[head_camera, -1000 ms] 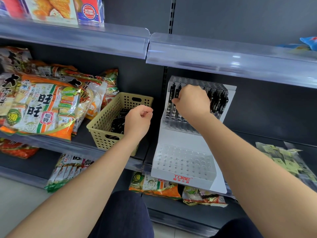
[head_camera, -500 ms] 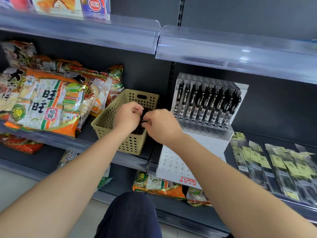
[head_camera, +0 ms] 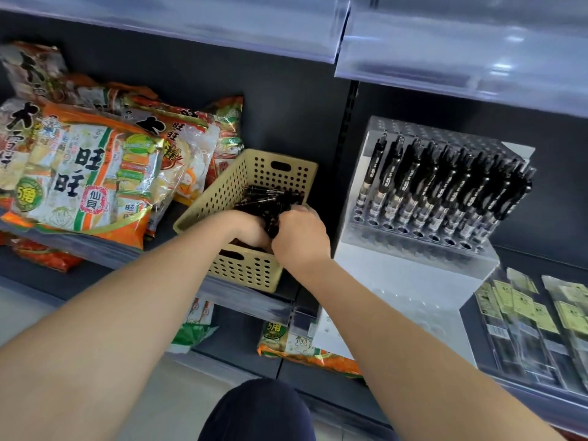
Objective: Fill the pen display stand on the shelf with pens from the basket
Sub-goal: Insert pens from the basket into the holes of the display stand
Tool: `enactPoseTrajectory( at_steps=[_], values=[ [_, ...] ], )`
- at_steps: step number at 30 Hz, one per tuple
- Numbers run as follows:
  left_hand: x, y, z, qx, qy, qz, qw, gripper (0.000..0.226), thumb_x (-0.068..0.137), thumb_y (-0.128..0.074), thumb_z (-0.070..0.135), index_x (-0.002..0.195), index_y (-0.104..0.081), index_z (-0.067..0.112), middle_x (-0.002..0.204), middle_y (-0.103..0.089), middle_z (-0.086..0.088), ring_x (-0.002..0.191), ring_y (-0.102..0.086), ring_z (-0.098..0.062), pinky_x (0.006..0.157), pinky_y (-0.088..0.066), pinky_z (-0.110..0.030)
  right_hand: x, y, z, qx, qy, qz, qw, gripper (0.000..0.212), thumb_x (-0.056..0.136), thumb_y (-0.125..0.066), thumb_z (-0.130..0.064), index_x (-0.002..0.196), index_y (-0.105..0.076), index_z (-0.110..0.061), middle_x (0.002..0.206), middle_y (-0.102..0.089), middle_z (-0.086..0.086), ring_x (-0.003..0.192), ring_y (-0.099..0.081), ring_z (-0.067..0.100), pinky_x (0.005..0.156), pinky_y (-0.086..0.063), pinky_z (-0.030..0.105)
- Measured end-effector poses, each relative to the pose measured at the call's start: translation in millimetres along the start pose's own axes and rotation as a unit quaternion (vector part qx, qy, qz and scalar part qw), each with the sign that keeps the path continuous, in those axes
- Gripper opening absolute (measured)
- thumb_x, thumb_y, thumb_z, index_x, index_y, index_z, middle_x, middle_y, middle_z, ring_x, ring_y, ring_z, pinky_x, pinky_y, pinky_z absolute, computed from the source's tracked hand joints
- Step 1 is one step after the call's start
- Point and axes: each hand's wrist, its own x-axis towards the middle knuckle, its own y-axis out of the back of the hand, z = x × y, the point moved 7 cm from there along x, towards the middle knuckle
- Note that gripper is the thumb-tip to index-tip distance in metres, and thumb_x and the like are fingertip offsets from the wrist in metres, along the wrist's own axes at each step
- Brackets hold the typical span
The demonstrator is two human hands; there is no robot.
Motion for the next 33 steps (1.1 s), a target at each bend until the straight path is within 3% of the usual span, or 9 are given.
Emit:
enactPoseTrajectory(
  at_steps=[3,9,12,14,16,20,25,29,33],
  values=[
    [14,-8,2,0.048,0.009,-0.02,0.999,0.062,0.101,-0.035,0.042,0.152,-0.018,0.011,0.156,-0.024,-0.011,0.141,-0.027,-0.027,0.114,-0.026,-0.038,2,-2,1,0.003,0.01,0.016,1.0,0.026,0.084,-0.05,-0.003,0.105,-0.066,-0.004,0.126,-0.055,0.011,0.128,-0.04,0.028,0.098,-0.045,0.037],
    [13,-4,2,0.022,0.06,0.012,0.998,0.067,0.102,-0.036,0.041,0.15,-0.014,0.0,0.152,-0.028,-0.018,0.136,-0.035,-0.029,0.103,-0.036,-0.033,2,-4,4,-0.001,0.029,0.028,0.999,0.025,0.086,-0.048,-0.004,0.103,-0.066,-0.004,0.128,-0.054,0.011,0.131,-0.039,0.027,0.1,-0.041,0.033],
    [12,9,-5,-0.006,0.062,0.088,0.994,0.041,0.096,-0.051,0.024,0.13,-0.046,0.002,0.12,-0.056,-0.016,0.106,-0.057,-0.026,0.081,-0.047,-0.03,3,-5,5,0.011,0.03,0.024,0.999,0.025,0.087,-0.046,-0.004,0.104,-0.065,-0.005,0.128,-0.054,0.01,0.133,-0.036,0.026,0.105,-0.036,0.03],
    [17,14,-11,-0.074,0.057,0.104,0.99,0.018,0.093,-0.053,0.018,0.105,-0.055,0.006,0.094,-0.056,-0.01,0.083,-0.054,-0.023,0.063,-0.044,-0.028,2,-5,6,0.014,0.03,0.023,0.999,0.022,0.086,-0.046,-0.003,0.098,-0.064,-0.003,0.121,-0.056,0.011,0.129,-0.039,0.026,0.1,-0.039,0.03],
    [17,18,-18,-0.147,0.054,0.124,0.98,0.015,0.09,-0.056,0.018,0.098,-0.059,0.006,0.079,-0.052,-0.007,0.072,-0.05,-0.021,0.053,-0.039,-0.025,2,-4,6,0.021,0.026,0.025,0.999,0.02,0.085,-0.046,-0.002,0.095,-0.064,-0.003,0.117,-0.057,0.012,0.129,-0.04,0.026,0.097,-0.043,0.032],
    [11,28,-31,-0.286,0.046,0.181,0.94,0.033,0.076,-0.078,0.034,0.094,-0.063,0.011,0.08,-0.061,-0.005,0.069,-0.055,-0.018,0.058,-0.041,-0.027,0,-3,4,0.013,0.036,0.032,0.999,0.022,0.086,-0.046,-0.002,0.098,-0.064,-0.003,0.112,-0.06,0.01,0.127,-0.041,0.025,0.091,-0.042,0.03],
    [-5,39,-41,-0.42,0.023,0.263,0.868,0.024,0.081,-0.075,0.03,0.097,-0.063,0.016,0.077,-0.069,-0.006,0.063,-0.06,-0.02,0.055,-0.046,-0.028,0,-4,3,0.005,0.042,0.027,0.999,0.02,0.086,-0.045,-0.002,0.095,-0.063,-0.003,0.106,-0.061,0.01,0.131,-0.037,0.023,0.091,-0.042,0.03],
    [-25,47,-41,-0.427,-0.004,0.302,0.852,0.02,0.081,-0.074,0.032,0.087,-0.059,0.019,0.073,-0.06,-0.001,0.054,-0.051,-0.016,0.049,-0.042,-0.025,1,-5,4,0.009,0.027,0.024,0.999,0.014,0.085,-0.046,0.0,0.086,-0.059,-0.005,0.102,-0.061,0.009,0.134,-0.036,0.021,0.084,-0.047,0.031],
    [-38,54,-43,-0.419,-0.015,0.319,0.85,0.015,0.083,-0.072,0.026,0.079,-0.059,0.021,0.075,-0.059,0.0,0.059,-0.051,-0.017,0.055,-0.043,-0.027,2,-8,5,0.001,0.035,0.016,0.999,0.016,0.087,-0.047,-0.001,0.09,-0.062,-0.004,0.111,-0.062,0.006,0.141,-0.027,0.021,0.091,-0.047,0.031]
  ],
)
